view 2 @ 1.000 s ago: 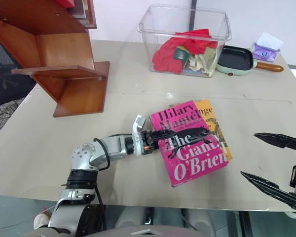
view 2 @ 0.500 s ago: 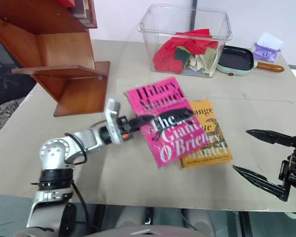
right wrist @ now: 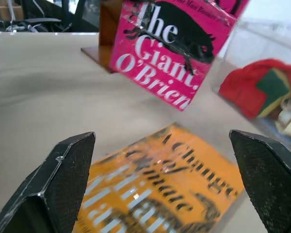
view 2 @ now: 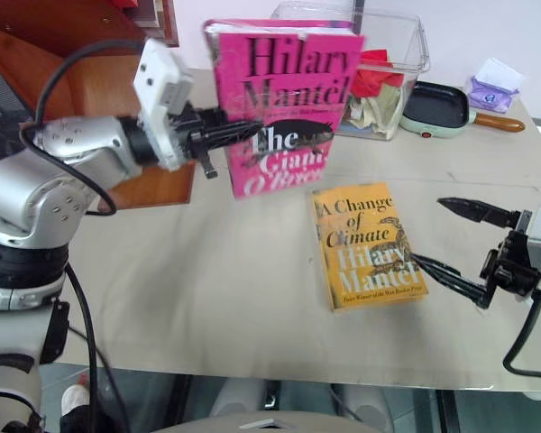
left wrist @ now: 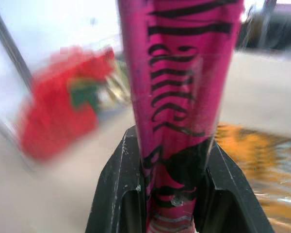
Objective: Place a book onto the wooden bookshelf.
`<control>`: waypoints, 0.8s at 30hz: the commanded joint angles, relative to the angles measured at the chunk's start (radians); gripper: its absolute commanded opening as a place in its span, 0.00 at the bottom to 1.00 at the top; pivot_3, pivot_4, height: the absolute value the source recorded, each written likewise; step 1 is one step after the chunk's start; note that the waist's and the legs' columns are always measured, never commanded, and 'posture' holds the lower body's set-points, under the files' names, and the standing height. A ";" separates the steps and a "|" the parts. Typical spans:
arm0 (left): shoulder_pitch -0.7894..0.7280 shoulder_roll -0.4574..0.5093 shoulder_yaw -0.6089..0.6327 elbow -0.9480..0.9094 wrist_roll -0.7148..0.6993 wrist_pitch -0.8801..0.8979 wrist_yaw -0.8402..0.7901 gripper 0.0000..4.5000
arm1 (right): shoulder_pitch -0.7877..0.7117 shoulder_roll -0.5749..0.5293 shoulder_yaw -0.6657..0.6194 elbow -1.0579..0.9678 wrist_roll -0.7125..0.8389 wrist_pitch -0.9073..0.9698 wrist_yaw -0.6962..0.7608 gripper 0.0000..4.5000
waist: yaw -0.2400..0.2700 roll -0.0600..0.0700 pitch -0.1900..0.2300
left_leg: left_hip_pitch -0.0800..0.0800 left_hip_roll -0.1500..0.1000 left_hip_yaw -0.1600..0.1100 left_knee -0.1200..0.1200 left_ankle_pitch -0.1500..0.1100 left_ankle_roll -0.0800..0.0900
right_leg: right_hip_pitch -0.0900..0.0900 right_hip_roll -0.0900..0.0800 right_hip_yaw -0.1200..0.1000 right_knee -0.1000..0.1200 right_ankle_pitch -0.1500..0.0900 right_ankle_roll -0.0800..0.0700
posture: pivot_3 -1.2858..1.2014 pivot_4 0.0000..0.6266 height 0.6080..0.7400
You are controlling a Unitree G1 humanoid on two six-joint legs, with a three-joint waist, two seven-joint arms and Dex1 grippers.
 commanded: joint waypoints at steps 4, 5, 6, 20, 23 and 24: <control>-0.312 0.131 -0.077 0.180 0.437 -0.334 -0.219 0.13 | -0.118 0.022 0.037 0.104 -0.024 -0.079 0.006 1.00 | -0.006 0.004 0.002 | 0.000 0.000 0.000 -0.001 0.000 0.000 | -0.002 0.001 0.004 -0.002 0.002 0.004 | 0.52 0.24 0.80; -0.334 0.156 -0.083 0.217 0.483 -0.371 -0.255 0.13 | -0.132 0.025 0.044 0.119 -0.029 -0.089 0.010 1.00 | -0.007 0.006 0.002 | 0.000 0.000 0.000 -0.001 0.000 0.000 | -0.002 0.001 0.004 -0.002 0.002 0.004 | 0.52 0.24 0.80; -0.358 0.183 -0.084 0.250 0.509 -0.385 -0.302 0.13 | -0.146 0.027 0.051 0.134 -0.034 -0.101 0.014 1.00 | -0.007 0.007 0.003 | 0.001 0.000 0.000 -0.002 0.000 0.001 | -0.002 0.002 0.005 -0.001 0.001 0.005 | 0.52 0.24 0.80; -0.281 0.503 -0.105 0.386 0.908 -0.285 -0.653 0.13 | -0.358 0.037 0.143 0.312 -0.102 -0.222 0.054 1.00 | -0.010 0.008 0.005 | -0.014 0.000 0.000 0.001 0.000 0.001 | -0.018 0.001 0.004 0.005 0.001 0.006 | 0.52 0.24 0.80; -0.187 0.511 -0.074 0.354 0.922 -0.251 -0.649 0.13 | -0.371 0.031 0.147 0.307 -0.094 -0.216 0.055 1.00 | -0.027 0.008 0.005 | -0.012 0.000 0.001 0.001 0.000 0.001 | -0.018 0.001 0.005 0.007 0.001 0.006 | 0.52 0.24 0.80; -0.143 0.510 -0.066 0.347 0.926 -0.243 -0.637 0.13 | -0.369 0.026 0.140 0.303 -0.084 -0.211 0.060 1.00 | -0.035 0.008 0.006 | -0.012 0.000 0.001 0.001 0.000 0.001 | -0.018 0.001 0.005 0.008 0.001 0.005 | 0.52 0.24 0.80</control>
